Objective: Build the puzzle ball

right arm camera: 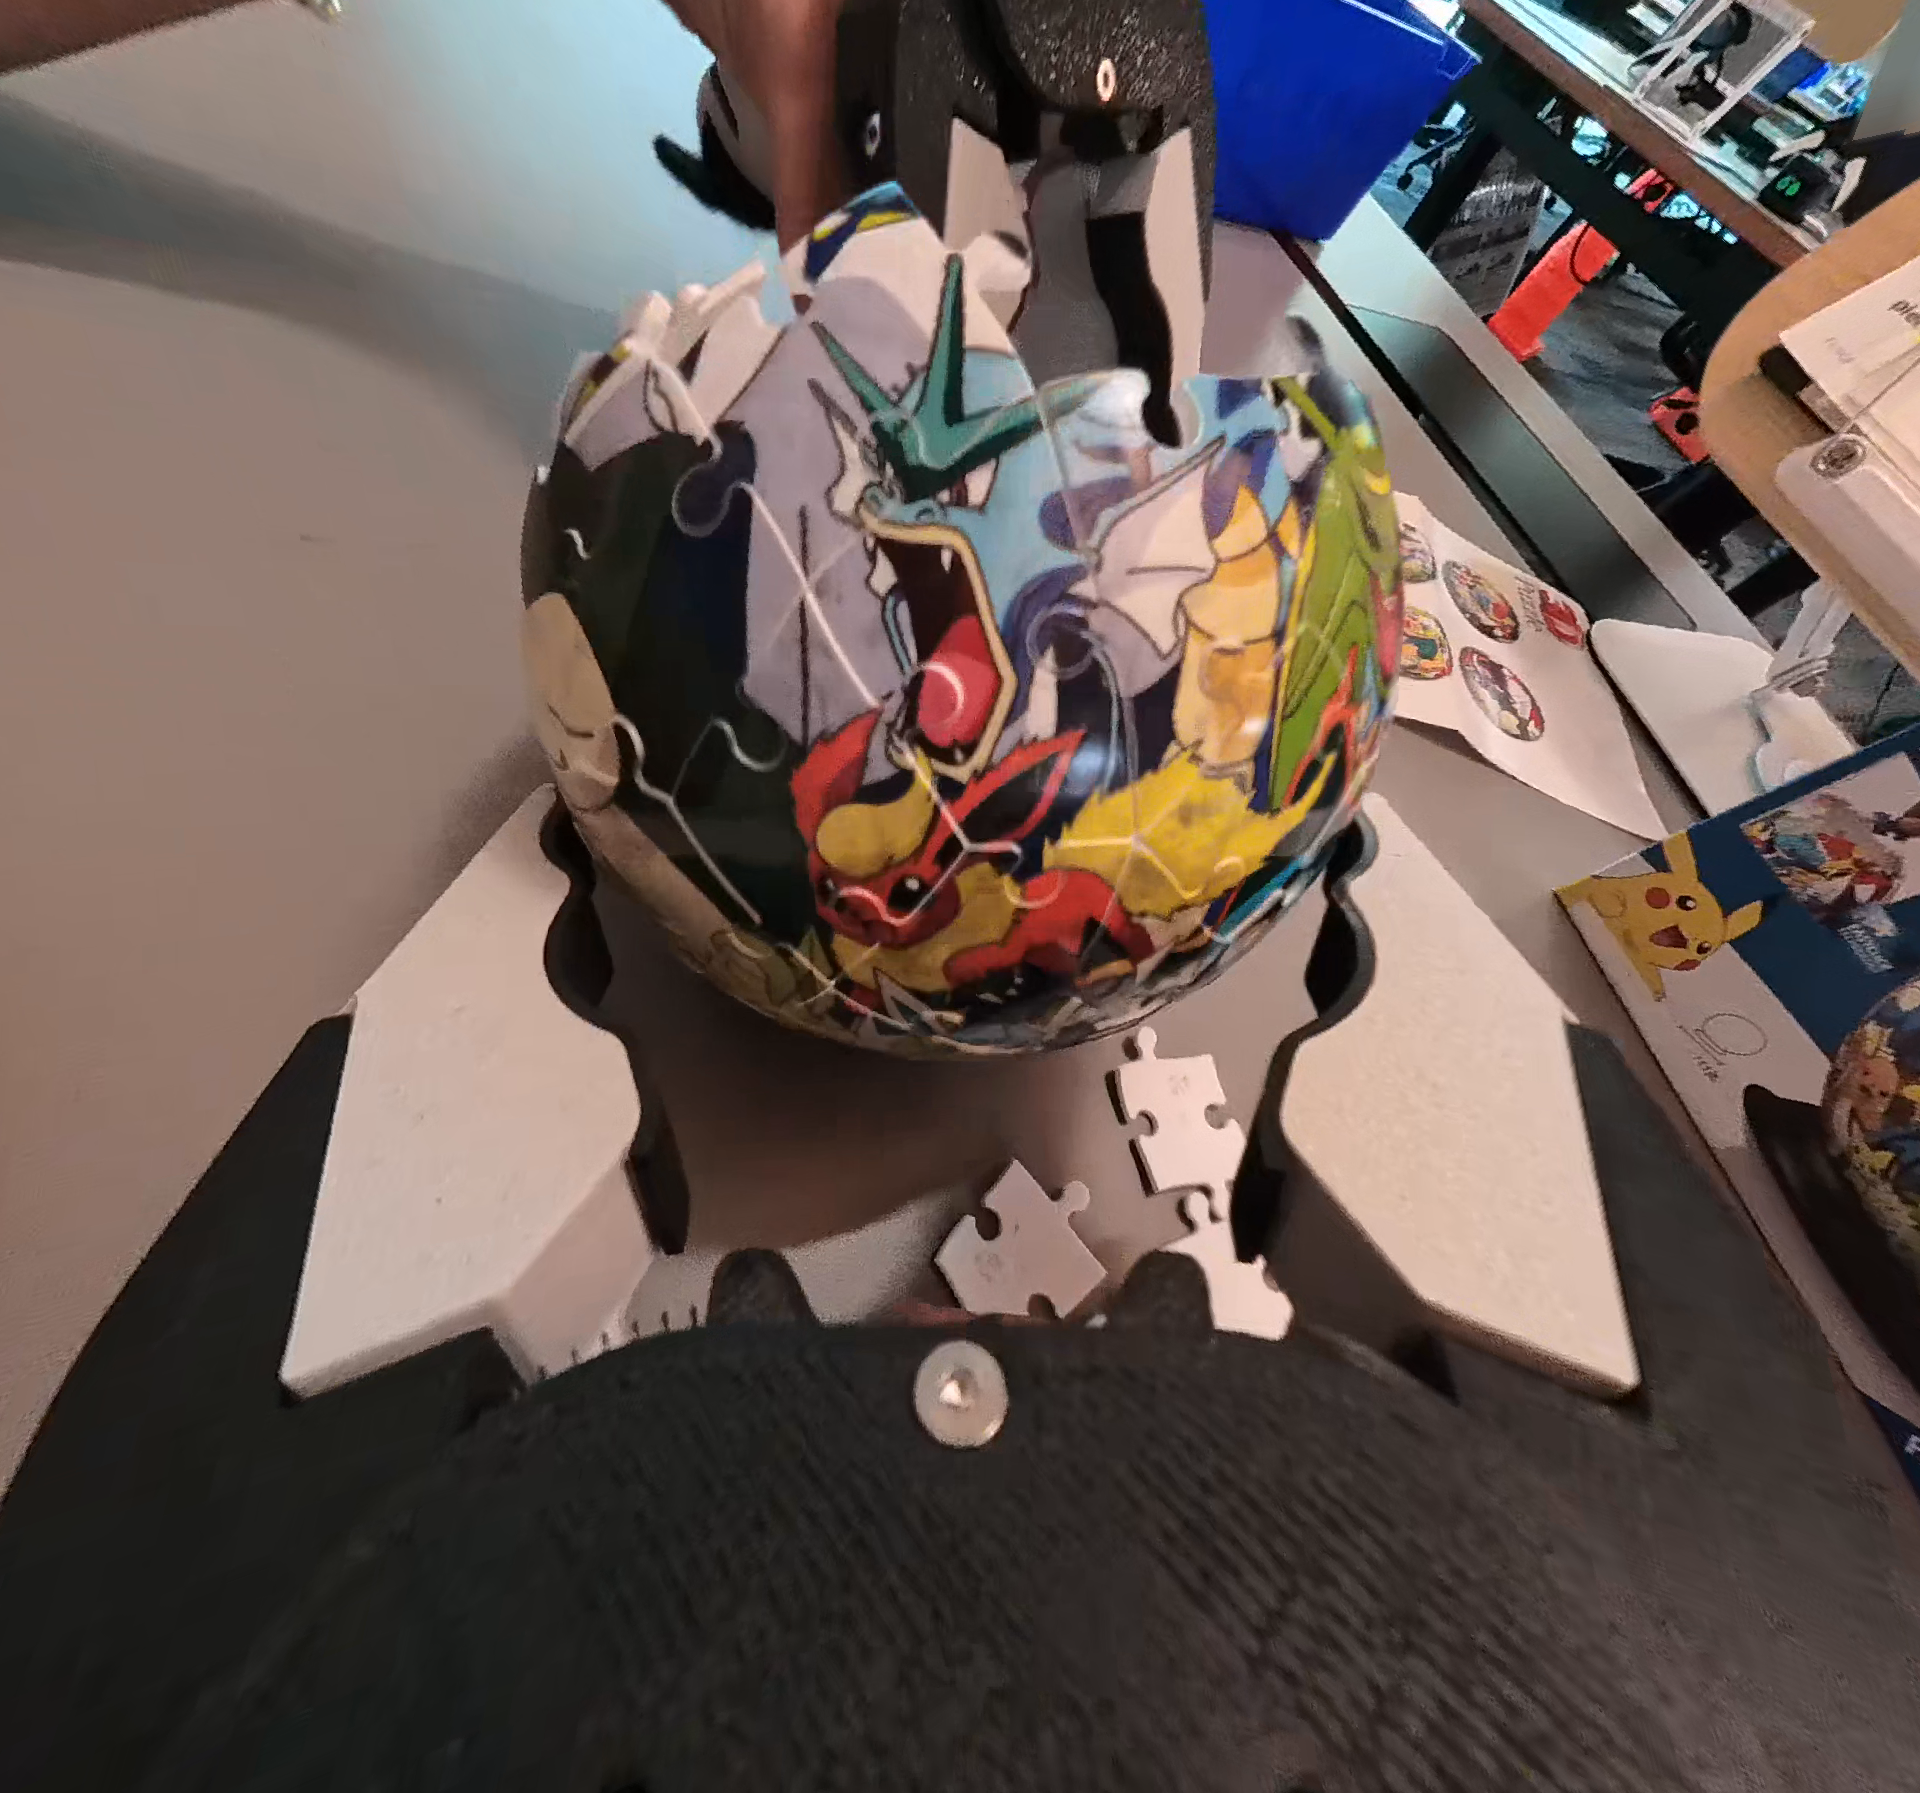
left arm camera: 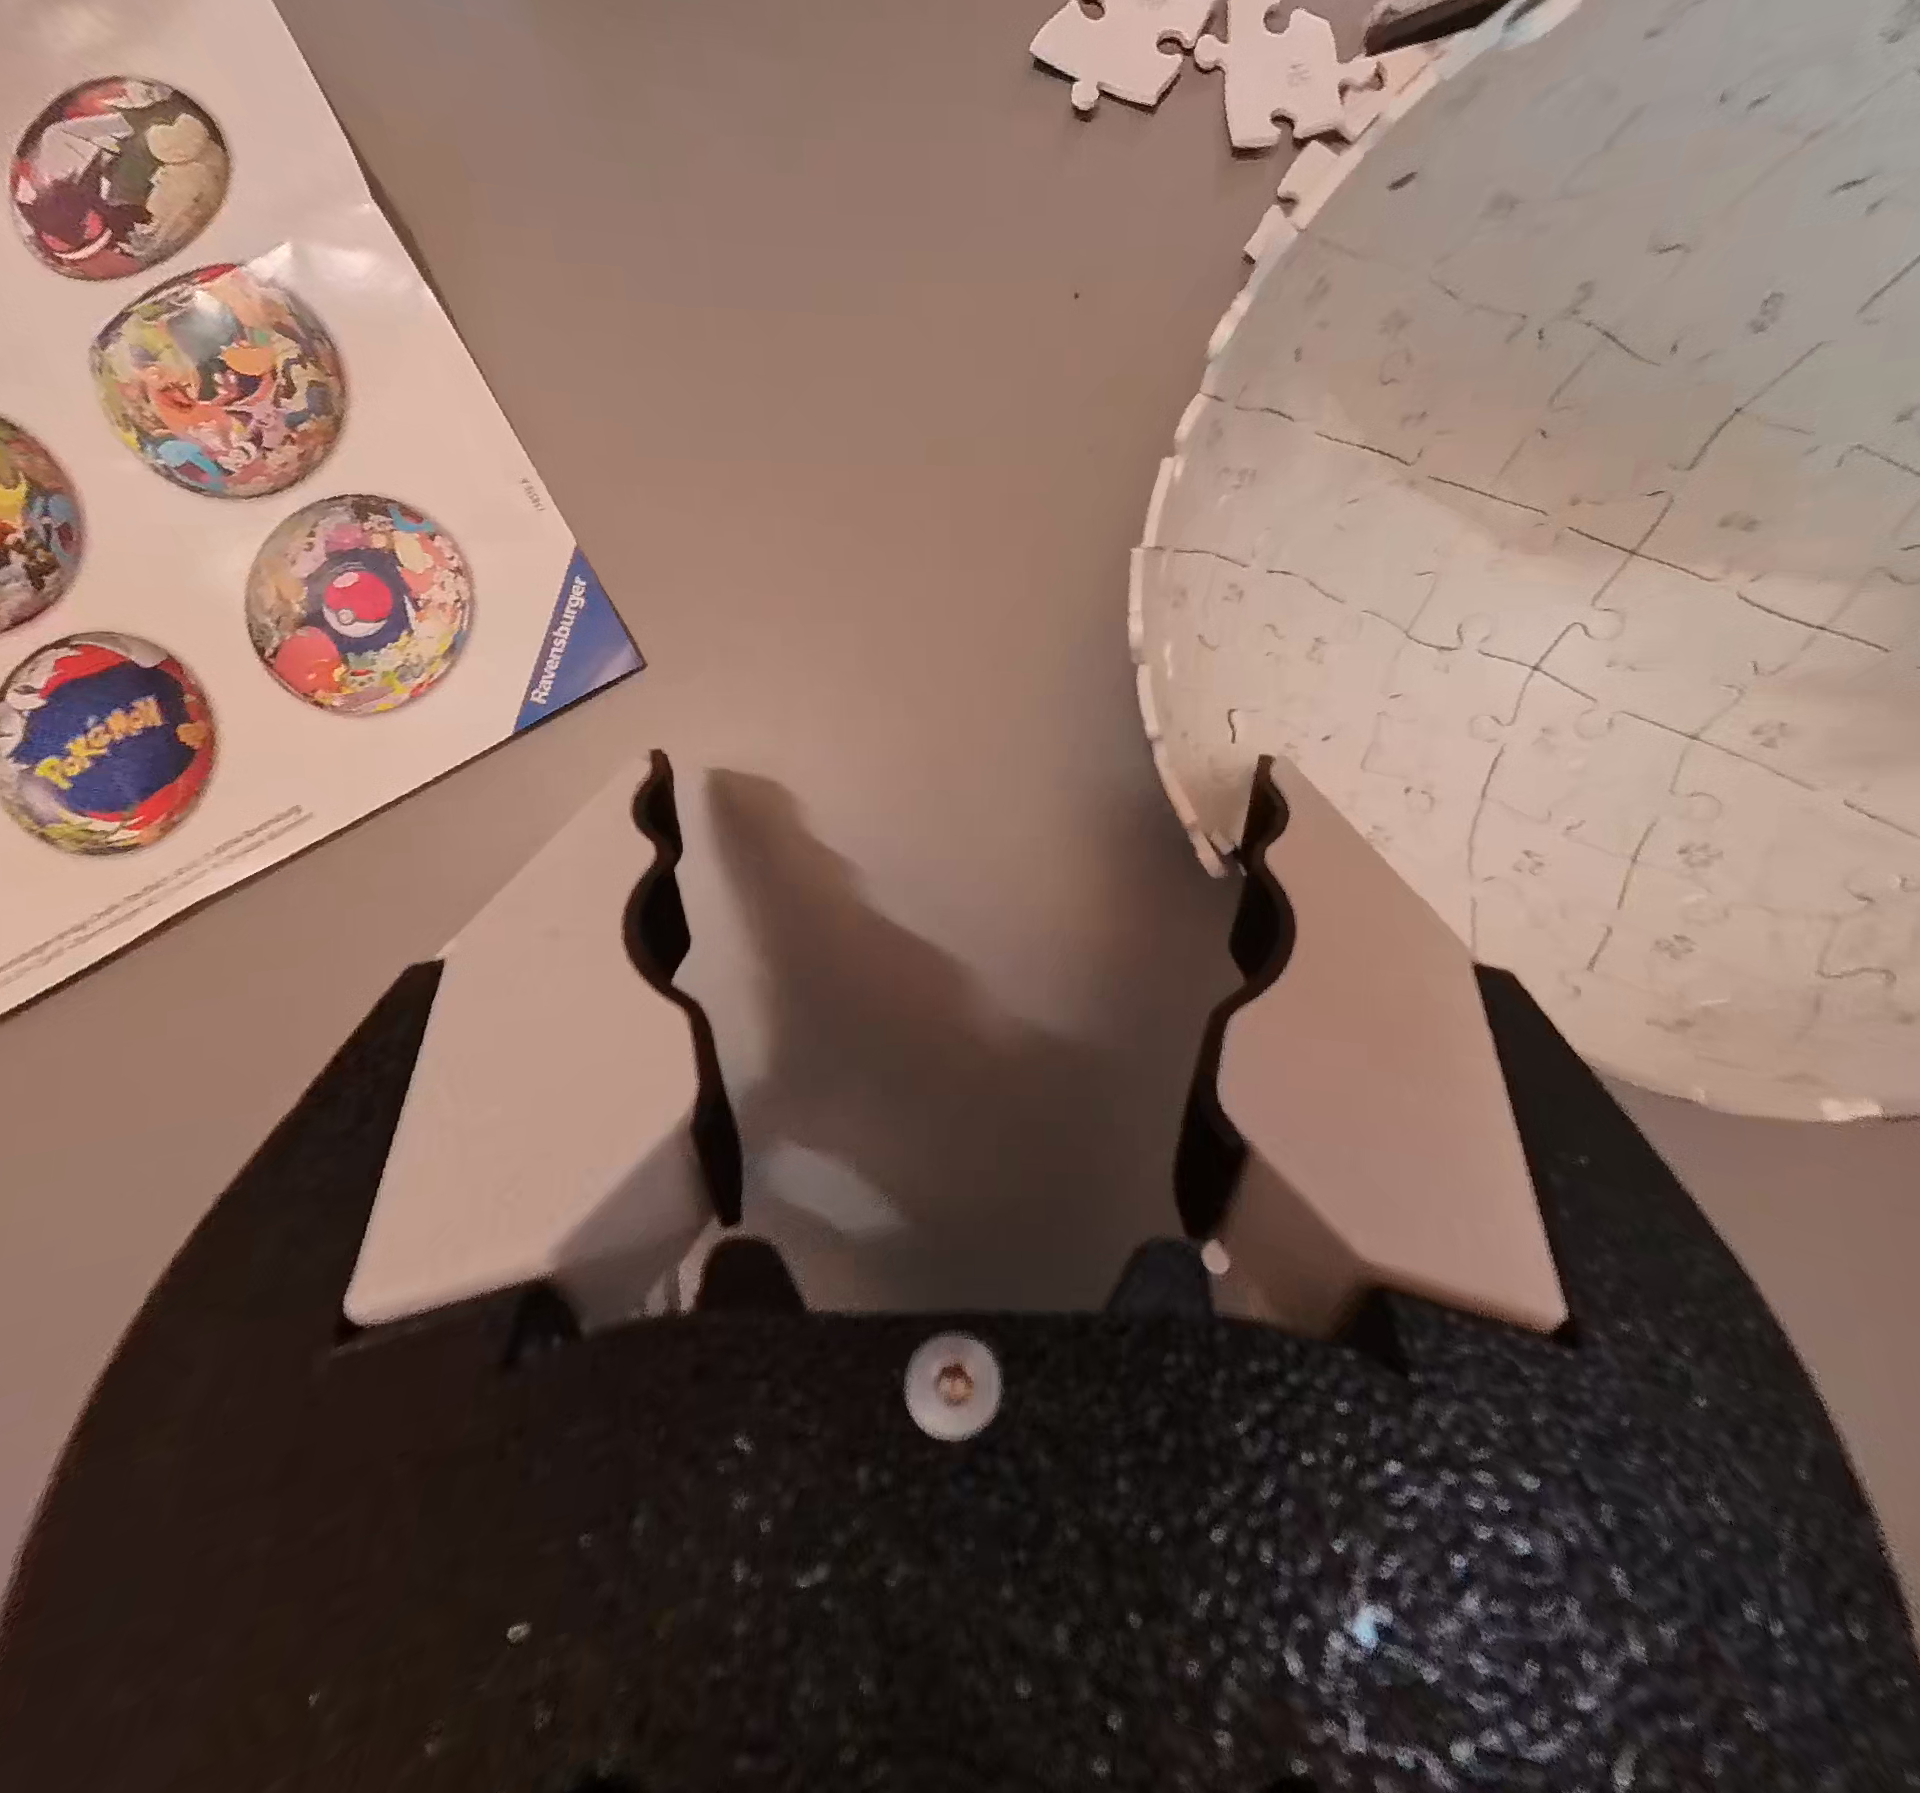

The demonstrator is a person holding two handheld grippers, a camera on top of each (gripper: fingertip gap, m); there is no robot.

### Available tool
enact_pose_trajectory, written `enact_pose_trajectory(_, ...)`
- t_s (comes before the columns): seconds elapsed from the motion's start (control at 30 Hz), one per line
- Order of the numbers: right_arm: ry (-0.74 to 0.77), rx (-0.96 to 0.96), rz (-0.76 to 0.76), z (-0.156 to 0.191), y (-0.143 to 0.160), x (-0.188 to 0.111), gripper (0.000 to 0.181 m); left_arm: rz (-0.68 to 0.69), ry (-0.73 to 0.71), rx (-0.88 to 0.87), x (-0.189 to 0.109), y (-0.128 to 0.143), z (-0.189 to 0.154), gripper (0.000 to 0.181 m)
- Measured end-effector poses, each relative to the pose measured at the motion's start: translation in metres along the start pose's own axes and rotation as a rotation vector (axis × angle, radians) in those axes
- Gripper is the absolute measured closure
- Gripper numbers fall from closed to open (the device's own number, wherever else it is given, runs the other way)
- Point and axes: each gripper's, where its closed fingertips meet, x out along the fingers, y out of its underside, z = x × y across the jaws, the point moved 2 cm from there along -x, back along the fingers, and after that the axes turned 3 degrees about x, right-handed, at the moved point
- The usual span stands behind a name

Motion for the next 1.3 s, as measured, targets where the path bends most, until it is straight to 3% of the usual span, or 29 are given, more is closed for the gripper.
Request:
enact_pose_trajectory(0.03, -0.003, -0.004, 0.008, 0.001, 0.000, 0.000, 0.043, 0.007, -0.001, 0.010, -0.001, 0.000, 0.000, 0.075)
enact_pose_trajectory(0.7, 0.024, -0.017, 0.052, 0.005, -0.004, 0.003, 0.045, 0.101, -0.053, 0.037, -0.007, 0.008, 0.001, 0.070)
enact_pose_trajectory(1.3, 0.025, -0.015, 0.024, 0.004, -0.007, 0.004, 0.045, 0.072, -0.008, -0.018, -0.005, 0.009, -0.001, 0.072)
